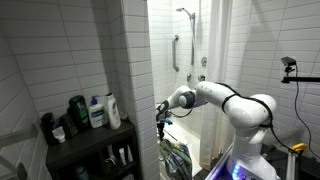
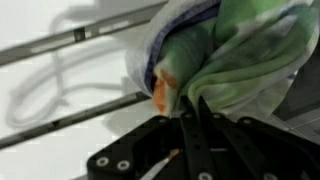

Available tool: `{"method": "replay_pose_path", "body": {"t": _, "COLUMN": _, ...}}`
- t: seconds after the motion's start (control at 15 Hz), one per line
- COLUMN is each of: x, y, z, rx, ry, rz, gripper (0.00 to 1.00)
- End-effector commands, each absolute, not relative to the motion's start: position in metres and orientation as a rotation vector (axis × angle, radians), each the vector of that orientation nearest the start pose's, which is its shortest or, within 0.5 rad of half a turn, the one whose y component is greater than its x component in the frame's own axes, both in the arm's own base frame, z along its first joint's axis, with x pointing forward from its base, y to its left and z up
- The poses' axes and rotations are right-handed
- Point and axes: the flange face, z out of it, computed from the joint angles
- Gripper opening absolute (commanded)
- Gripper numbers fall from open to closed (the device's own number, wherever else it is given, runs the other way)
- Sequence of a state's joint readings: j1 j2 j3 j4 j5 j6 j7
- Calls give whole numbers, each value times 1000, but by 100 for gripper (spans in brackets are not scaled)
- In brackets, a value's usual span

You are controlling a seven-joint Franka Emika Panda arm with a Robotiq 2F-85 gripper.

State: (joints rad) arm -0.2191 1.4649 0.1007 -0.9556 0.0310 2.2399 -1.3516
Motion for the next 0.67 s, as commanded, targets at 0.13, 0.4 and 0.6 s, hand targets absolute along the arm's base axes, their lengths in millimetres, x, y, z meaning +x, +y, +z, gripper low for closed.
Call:
{"method": "replay_pose_path", "body": {"t": 0.13, "x": 669, "y": -241, "z": -65, "rx": -2658, "ry": -1177, "rz": -39, "gripper": 2}}
{"method": "replay_pose_path", "body": {"t": 0.4, "x": 638, "y": -309, "z": -68, "rx": -2707, "ry": -964, "rz": -109, "gripper": 2}}
{"method": "replay_pose_path", "body": {"t": 0.6, "x": 626, "y": -336, "z": -67, "rx": -2717, "ry": -883, "rz": -153, "gripper": 2}}
